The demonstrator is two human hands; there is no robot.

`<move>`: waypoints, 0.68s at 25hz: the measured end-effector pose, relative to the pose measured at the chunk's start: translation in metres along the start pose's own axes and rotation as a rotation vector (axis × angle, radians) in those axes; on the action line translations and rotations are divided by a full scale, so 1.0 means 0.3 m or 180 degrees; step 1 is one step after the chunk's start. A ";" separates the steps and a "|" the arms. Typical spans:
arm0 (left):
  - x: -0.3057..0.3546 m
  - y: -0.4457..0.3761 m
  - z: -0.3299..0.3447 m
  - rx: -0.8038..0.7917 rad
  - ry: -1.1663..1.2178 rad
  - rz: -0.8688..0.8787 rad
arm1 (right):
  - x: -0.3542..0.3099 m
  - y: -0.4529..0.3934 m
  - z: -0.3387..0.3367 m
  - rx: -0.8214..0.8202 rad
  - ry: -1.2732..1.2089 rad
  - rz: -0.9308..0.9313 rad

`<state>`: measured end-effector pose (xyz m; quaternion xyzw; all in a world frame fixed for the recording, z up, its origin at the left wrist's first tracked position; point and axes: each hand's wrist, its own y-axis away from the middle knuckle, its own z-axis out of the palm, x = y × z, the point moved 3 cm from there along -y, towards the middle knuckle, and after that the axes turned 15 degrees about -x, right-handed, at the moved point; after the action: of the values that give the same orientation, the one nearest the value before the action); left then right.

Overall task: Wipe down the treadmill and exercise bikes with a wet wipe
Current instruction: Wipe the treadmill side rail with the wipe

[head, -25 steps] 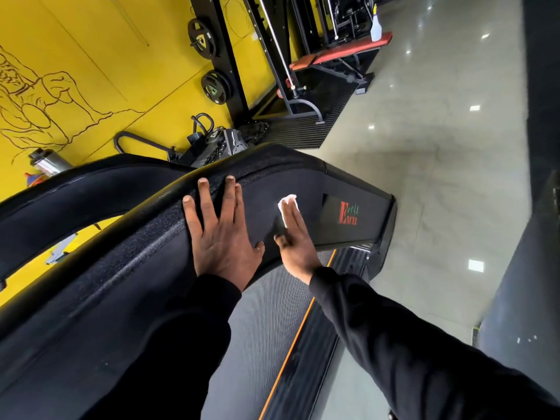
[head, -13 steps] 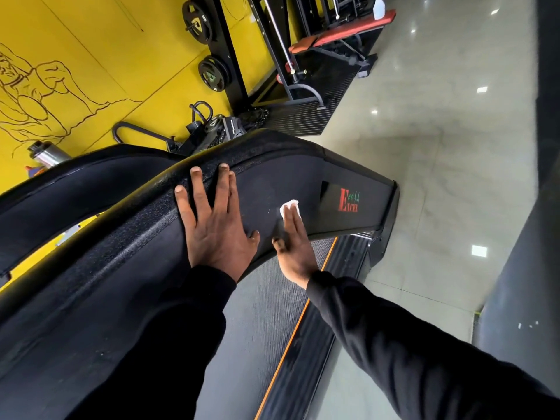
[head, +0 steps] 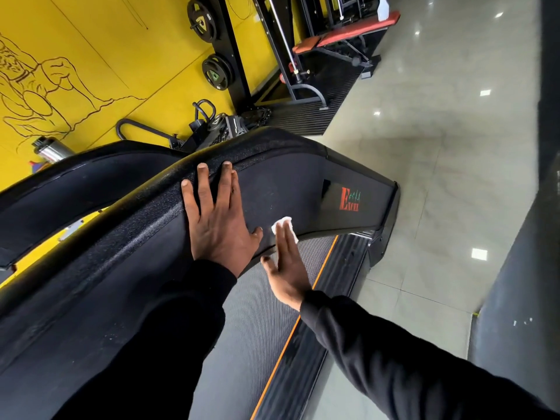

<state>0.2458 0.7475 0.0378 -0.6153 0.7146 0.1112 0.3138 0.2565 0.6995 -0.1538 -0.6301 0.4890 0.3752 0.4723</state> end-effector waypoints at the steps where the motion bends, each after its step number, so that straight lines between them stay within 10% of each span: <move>1: -0.006 0.004 -0.004 0.0010 0.0005 -0.0003 | -0.009 0.012 0.007 -0.0040 0.0205 -0.0264; 17: -0.074 0.075 -0.029 0.0034 0.0152 -0.0315 | -0.079 -0.092 -0.102 0.0008 0.0355 -0.0161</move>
<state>0.2227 0.7657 0.0524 -0.6506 0.6912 0.0771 0.3049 0.2780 0.6783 -0.1171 -0.6616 0.4990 0.3268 0.4544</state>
